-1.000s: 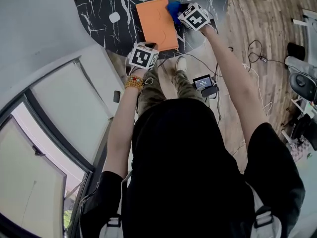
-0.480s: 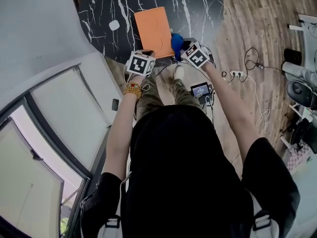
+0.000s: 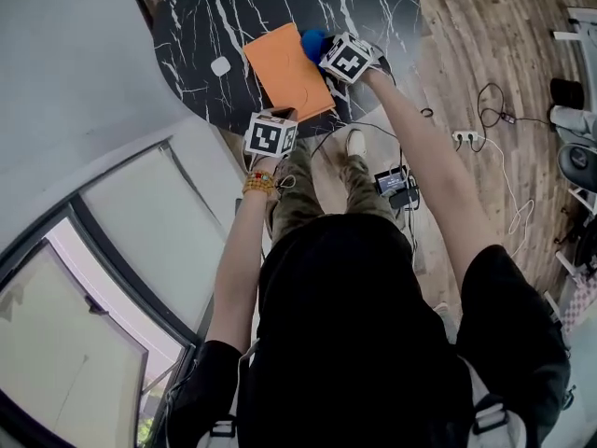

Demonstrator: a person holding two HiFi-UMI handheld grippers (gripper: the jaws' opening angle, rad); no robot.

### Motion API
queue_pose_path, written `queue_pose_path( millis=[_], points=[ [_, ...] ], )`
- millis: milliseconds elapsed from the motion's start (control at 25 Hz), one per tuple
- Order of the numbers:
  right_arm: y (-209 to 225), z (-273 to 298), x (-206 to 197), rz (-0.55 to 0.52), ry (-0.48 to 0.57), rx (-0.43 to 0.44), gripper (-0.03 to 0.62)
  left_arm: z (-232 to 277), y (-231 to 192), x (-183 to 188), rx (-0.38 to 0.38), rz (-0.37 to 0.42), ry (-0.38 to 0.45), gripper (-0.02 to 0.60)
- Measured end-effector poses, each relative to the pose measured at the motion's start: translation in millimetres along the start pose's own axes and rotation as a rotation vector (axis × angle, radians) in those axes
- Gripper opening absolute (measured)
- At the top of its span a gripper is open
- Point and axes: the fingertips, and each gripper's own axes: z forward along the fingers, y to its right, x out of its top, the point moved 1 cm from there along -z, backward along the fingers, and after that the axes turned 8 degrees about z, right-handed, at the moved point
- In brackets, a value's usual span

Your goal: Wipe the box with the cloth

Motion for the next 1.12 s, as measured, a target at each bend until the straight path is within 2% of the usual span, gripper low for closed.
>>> queue_pose_path(
  millis=[80, 200, 320, 360, 480, 520, 600, 680, 720, 840, 960, 1040, 1120],
  points=[
    [-9.5, 5.2, -10.0, 0.0, -0.024, -0.001, 0.057, -0.5, -0.7, -0.1, 0.003, 0.013, -0.007, 0.0],
    [-29.8, -12.2, -32.3, 0.049, -0.004, -0.005, 0.063, -2.1, 0.5, -1.3, -0.009, 0.025, -0.011, 0.0],
    [-50.2, -22.8, -56.5, 0.042, -0.066, 0.087, 0.061, -1.8, -0.4, -0.5, -0.015, 0.034, -0.01, 0.0],
    [-50.0, -21.5, -60.7, 0.035, -0.085, 0.092, 0.061, -0.9, 0.0, -0.6, -0.017, 0.035, -0.013, 0.0],
    [-36.2, -8.6, -55.9, 0.001, -0.112, 0.006, 0.061, 0.8, -0.5, 0.5, -0.018, 0.043, -0.022, 0.0],
    [-37.0, -5.5, -52.8, -0.015, -0.115, 0.003, 0.061, 0.6, -1.1, 0.7, -0.015, 0.046, -0.025, 0.0],
    [-48.2, -11.4, -50.3, -0.019, -0.099, 0.061, 0.058, 0.5, -1.2, 0.5, -0.013, 0.045, -0.029, 0.0],
    [-63.9, -31.0, -52.2, 0.041, -0.065, 0.128, 0.056, 1.2, -1.4, 1.6, -0.011, 0.042, -0.023, 0.0],
    [-72.8, -41.9, -54.5, 0.066, -0.058, 0.128, 0.055, 1.9, -2.6, 2.9, -0.006, 0.041, -0.016, 0.0],
    [-98.3, -60.8, -67.7, 0.054, -0.073, 0.037, 0.054, 5.1, -7.0, 4.4, 0.004, 0.022, -0.009, 0.0],
    [-109.3, -71.7, -76.1, 0.057, -0.073, -0.009, 0.051, 8.2, -4.6, 4.7, -0.03, 0.002, -0.035, 0.0],
    [-123.8, -73.5, -68.6, -0.032, -0.072, -0.023, 0.051, 8.4, -4.4, 4.8, -0.049, 0.0, -0.04, 0.0],
    [-148.5, -59.7, -58.6, -0.197, -0.089, -0.034, 0.051, 7.0, -6.1, 3.3, -0.052, -0.013, -0.033, 0.0]
  ],
)
